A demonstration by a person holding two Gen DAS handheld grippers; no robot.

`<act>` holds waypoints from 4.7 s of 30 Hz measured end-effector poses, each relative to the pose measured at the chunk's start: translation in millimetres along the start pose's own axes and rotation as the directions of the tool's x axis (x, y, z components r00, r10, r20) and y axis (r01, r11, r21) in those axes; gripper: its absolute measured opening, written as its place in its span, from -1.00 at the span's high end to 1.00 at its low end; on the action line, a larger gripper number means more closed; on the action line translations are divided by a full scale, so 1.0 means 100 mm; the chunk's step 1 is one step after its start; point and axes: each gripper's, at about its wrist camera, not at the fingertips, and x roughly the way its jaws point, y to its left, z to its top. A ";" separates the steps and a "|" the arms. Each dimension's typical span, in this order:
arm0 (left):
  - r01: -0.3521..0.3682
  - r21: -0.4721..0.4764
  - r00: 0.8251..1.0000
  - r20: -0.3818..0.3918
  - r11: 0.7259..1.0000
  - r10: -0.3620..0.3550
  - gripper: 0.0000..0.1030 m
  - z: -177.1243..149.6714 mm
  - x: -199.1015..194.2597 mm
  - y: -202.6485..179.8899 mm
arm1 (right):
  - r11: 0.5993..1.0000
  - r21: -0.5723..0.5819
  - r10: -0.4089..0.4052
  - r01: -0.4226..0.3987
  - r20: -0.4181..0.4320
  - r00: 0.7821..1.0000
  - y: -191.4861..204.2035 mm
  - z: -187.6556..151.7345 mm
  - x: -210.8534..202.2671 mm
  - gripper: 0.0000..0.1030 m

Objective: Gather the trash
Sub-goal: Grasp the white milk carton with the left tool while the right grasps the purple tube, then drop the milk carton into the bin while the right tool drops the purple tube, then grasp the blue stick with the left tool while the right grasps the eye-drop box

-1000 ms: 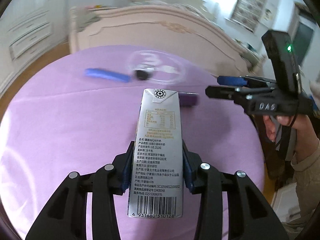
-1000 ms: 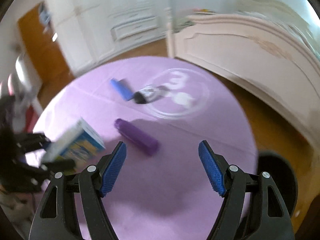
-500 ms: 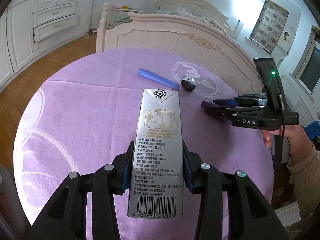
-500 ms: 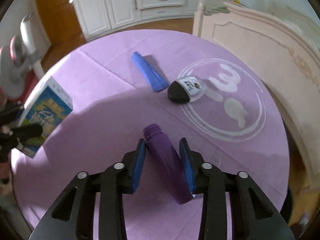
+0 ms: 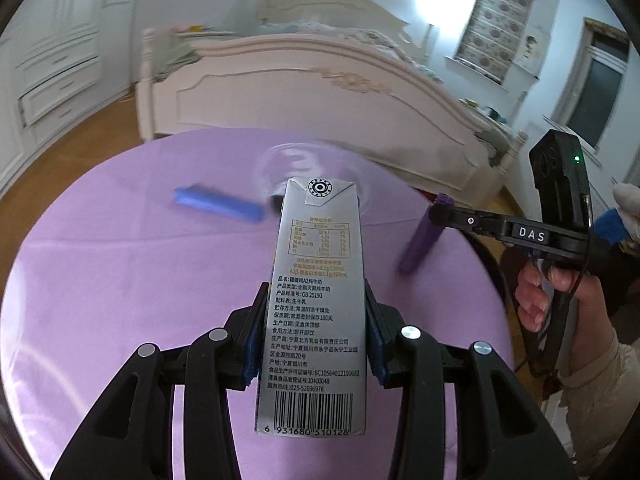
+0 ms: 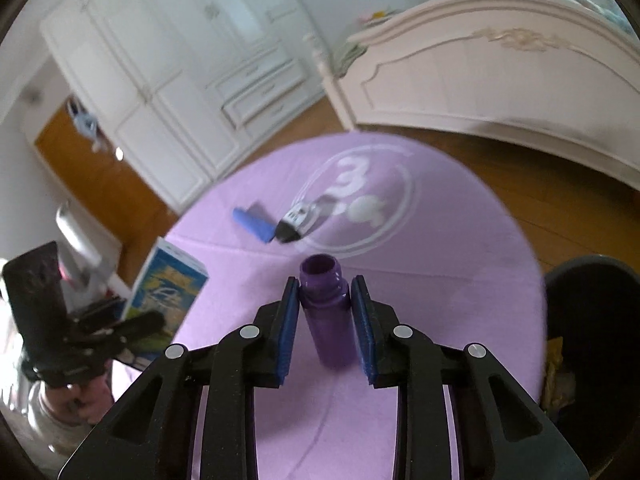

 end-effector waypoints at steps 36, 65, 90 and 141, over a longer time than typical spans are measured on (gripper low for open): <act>0.340 0.228 0.930 -0.226 0.912 -0.291 0.19 0.57 1.70 -2.15 | 0.887 0.414 -0.309 0.206 0.198 0.930 -2.04 -0.63 -1.26 0.47; 0.164 0.149 0.985 -0.071 0.975 -0.155 -0.63 0.62 1.11 -1.49 | 0.909 0.382 -0.258 0.169 0.194 0.947 -1.60 -0.55 -1.02 -0.42; -0.164 0.053 0.981 0.112 0.985 0.157 -0.63 0.44 0.12 0.07 | 0.985 0.006 -0.174 0.174 0.040 0.984 0.08 0.12 0.10 -0.42; 0.143 0.586 0.974 -0.227 0.797 -0.007 -0.45 0.64 1.02 0.92 | 0.904 -0.426 -0.149 0.040 -0.226 0.963 0.67 0.45 1.65 -0.08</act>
